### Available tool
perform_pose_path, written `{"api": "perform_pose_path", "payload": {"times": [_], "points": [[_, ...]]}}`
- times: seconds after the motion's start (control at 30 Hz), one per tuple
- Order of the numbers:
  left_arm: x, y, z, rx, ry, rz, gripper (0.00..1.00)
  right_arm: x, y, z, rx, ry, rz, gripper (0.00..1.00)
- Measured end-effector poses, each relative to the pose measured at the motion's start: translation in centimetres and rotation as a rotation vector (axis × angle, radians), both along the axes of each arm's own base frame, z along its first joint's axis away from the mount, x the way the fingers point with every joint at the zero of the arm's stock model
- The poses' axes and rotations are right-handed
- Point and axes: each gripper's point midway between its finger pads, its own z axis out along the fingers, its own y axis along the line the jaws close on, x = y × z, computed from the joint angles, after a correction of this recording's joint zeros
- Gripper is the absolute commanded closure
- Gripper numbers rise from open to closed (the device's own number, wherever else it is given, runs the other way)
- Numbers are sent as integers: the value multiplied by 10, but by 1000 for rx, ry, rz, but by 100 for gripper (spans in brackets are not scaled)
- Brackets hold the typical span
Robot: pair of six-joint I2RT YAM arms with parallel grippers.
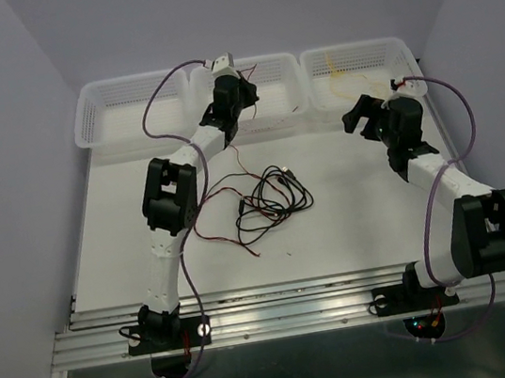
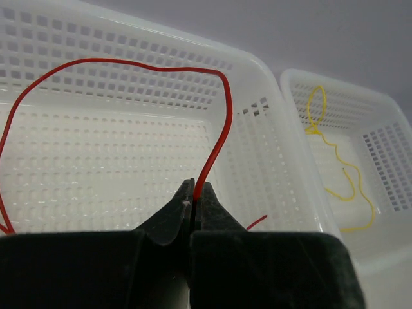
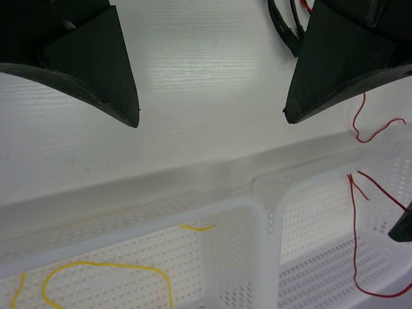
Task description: Untangle the cables
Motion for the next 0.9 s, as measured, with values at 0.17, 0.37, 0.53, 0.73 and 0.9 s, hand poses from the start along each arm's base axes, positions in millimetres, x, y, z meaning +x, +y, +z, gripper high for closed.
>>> {"api": "perform_pose_path", "payload": {"times": [0.17, 0.37, 0.53, 0.73, 0.9], "points": [[-1, -19, 23, -6, -20, -49, 75, 1, 1, -8, 2, 19, 4, 0], [15, -25, 58, -23, -78, -66, 16, -1, 1, -13, 7, 31, 2, 0], [13, -22, 46, 18, -41, -71, 10, -2, 1, -15, 8, 39, 2, 0], [2, -16, 43, 66, -11, -83, 1, -3, 2, -13, 15, 40, 4, 0], [-21, -9, 82, 83, -12, -108, 1, -11, 8, -4, 25, 34, 40, 0]]}}
